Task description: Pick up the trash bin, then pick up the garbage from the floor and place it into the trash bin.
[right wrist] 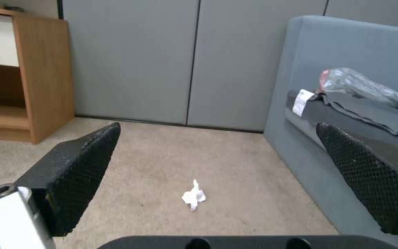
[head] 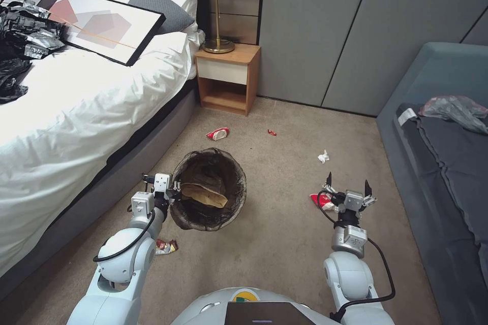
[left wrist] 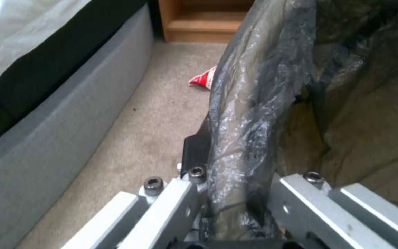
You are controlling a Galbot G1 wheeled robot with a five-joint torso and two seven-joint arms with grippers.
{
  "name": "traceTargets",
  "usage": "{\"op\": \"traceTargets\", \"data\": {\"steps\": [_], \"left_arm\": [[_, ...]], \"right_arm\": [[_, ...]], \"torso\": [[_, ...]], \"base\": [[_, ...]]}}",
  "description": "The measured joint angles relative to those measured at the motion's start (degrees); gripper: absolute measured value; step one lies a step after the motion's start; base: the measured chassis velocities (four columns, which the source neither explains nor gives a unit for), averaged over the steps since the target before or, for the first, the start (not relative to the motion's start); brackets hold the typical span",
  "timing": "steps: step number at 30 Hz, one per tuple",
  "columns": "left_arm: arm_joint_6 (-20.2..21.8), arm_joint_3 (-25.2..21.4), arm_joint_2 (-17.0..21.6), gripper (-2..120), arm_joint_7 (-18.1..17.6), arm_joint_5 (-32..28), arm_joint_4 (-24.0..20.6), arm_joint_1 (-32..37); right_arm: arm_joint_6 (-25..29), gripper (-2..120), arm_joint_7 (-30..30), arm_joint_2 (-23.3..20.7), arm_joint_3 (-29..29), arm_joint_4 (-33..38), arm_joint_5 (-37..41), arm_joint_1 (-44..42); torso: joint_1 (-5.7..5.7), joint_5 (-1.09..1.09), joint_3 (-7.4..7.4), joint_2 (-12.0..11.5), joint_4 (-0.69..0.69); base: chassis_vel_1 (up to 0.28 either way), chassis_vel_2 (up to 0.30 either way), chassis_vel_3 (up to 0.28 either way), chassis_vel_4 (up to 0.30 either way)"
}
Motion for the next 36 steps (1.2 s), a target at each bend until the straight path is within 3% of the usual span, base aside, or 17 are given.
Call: {"op": "traceTargets", "data": {"steps": [25,36], "left_arm": [[-0.3,-0.4,-0.3,2,0.2,0.1,0.7,-0.3],[-0.9,-0.4,-0.5,2,0.4,0.4,1.3,-0.5]], "right_arm": [[0.3,100,0.0,-0.6,0.2,-1.3,0.1,1.4],[0.7,100,0.4,-0.5,-0.4,-1.8,0.1,1.6]], "torso": [[0.00,0.00,0.00,0.0,0.01],[0.00,0.00,0.00,0.0,0.00]], "base": [[-0.145,0.154,0.153,-0.147],[-0.039,0.034,0.036,-0.035]]}}
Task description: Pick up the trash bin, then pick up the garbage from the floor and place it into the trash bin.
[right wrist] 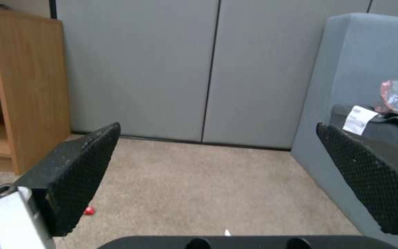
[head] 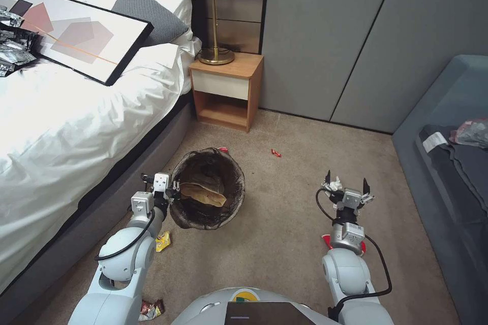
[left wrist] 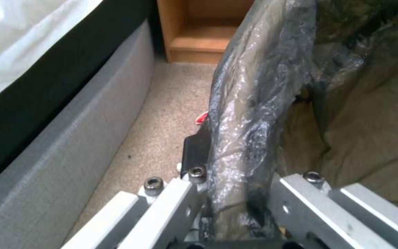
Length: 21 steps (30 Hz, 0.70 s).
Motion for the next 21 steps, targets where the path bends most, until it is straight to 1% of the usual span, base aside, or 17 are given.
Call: {"op": "traceTargets", "data": {"steps": [21], "left_arm": [[-0.5,0.3,0.1,2,0.4,1.6,0.2,0.1]], "right_arm": [[0.5,100,-0.1,0.0,0.0,0.2,-0.4,-0.9]], "torso": [[0.00,-0.01,0.00,0.0,0.00]], "base": [[0.003,-0.001,-0.005,0.002]]}}
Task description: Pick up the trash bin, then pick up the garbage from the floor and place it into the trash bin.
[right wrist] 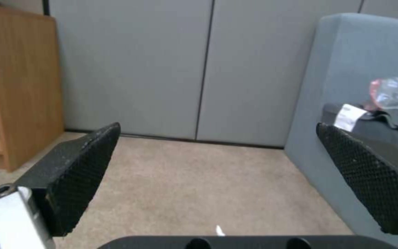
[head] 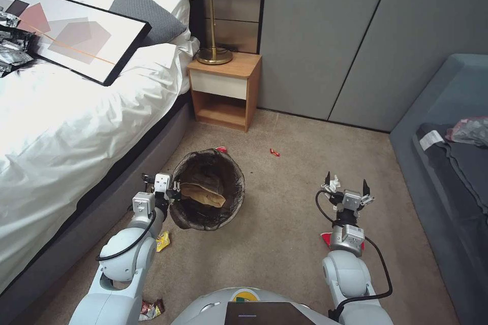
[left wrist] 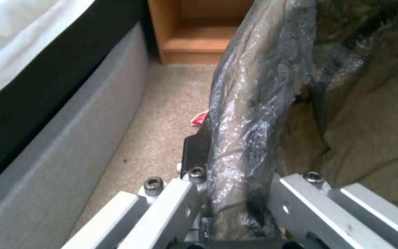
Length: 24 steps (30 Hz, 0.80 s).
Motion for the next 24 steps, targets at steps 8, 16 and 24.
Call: {"op": "traceTargets", "data": {"steps": [8,16,24], "left_arm": [[0.0,0.1,0.0,2,0.0,0.1,-0.1,0.0],[0.2,0.1,0.1,2,0.0,0.2,-0.2,0.0],[0.1,0.1,0.0,2,0.0,0.1,-0.2,0.0]], "right_arm": [[0.1,100,-0.1,0.1,0.0,0.0,-0.2,-0.1],[0.1,100,-0.1,0.2,0.0,0.0,-0.4,-0.2],[0.1,100,-0.3,0.2,0.0,-0.2,-0.4,-0.1]], "torso": [[0.00,0.00,0.00,0.0,0.00],[0.00,0.00,0.00,0.0,0.00],[0.00,0.00,0.00,0.0,-0.01]], "base": [[-0.057,-0.064,-0.059,-0.048],[-0.089,-0.082,-0.086,-0.080],[-0.117,-0.101,-0.114,-0.113]]}}
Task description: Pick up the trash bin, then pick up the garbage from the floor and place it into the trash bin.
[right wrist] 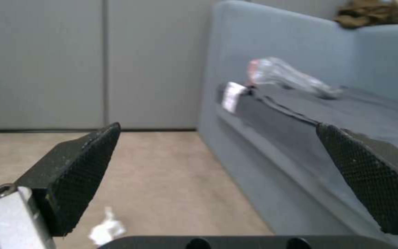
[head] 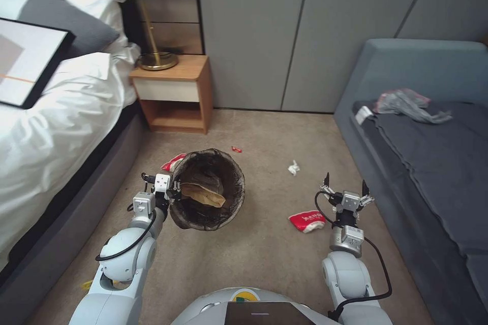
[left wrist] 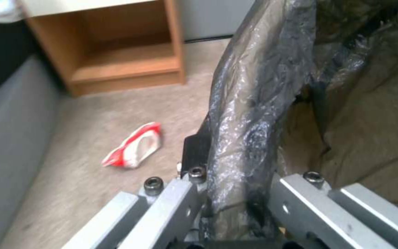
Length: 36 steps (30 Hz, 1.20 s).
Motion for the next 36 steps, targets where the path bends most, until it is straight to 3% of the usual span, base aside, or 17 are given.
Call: {"op": "traceTargets", "data": {"steps": [7,23,26,28,31,32,33,34,36], "left_arm": [[0.2,-0.2,0.0,2,-2.0,-4.5,0.0,-0.3],[0.3,-0.6,-0.2,2,-1.7,-4.6,-0.3,-0.2],[0.2,-0.7,-0.2,2,-1.6,-4.5,-0.3,-0.2],[0.1,-0.8,-0.2,2,-1.6,-4.5,-0.3,-0.2],[0.1,-0.8,-0.2,2,-1.5,-4.4,-0.3,-0.2],[0.1,-0.9,0.0,2,-1.5,-4.5,-0.3,-0.2],[0.1,-0.9,0.0,2,-1.5,-4.5,-0.3,-0.2],[0.1,-0.9,0.0,2,-1.5,-4.5,-0.4,-0.1],[0.1,-1.1,0.1,2,-1.4,-4.5,-0.9,0.0]], "right_arm": [[0.1,100,0.1,0.1,0.0,-0.2,0.2,0.2],[-2.5,100,1.0,-1.2,-0.1,1.2,0.2,-0.3],[-6.2,100,2.2,-2.3,-0.9,2.2,0.9,-0.5],[-13.3,100,3.7,-4.3,-2.4,4.0,4.0,-0.3],[-17.5,100,5.3,-5.6,-3.5,4.8,6.4,0.3],[-22.8,100,7.5,-8.0,-5.0,5.5,10.7,1.7],[-22.8,100,7.5,-8.0,-5.0,5.5,10.7,1.7],[-26.3,100,8.9,-9.9,-5.9,5.6,14.0,3.1],[-34.6,100,10.1,-16.5,-8.1,4.1,26.7,8.2]], "torso": [[0.00,0.00,0.00,0.0,0.03],[0.00,0.00,0.00,0.0,0.01],[0.00,0.01,0.00,0.0,0.01],[0.00,0.00,0.00,0.0,0.00],[0.00,0.01,0.00,0.0,0.00],[0.00,0.01,0.00,0.0,0.00],[0.00,0.01,0.00,0.0,0.00],[0.00,0.00,0.00,0.0,0.00],[0.00,0.02,0.00,0.0,0.02]], "base": [[-0.042,-0.052,-0.047,-0.046],[0.000,0.000,0.000,0.000],[0.000,0.000,0.000,0.000],[0.000,0.000,0.000,0.000],[0.000,0.000,0.000,0.000],[0.000,0.000,0.000,0.000],[0.000,0.000,0.000,0.000],[0.000,0.000,0.000,0.000],[0.000,0.000,0.000,0.000]]}}
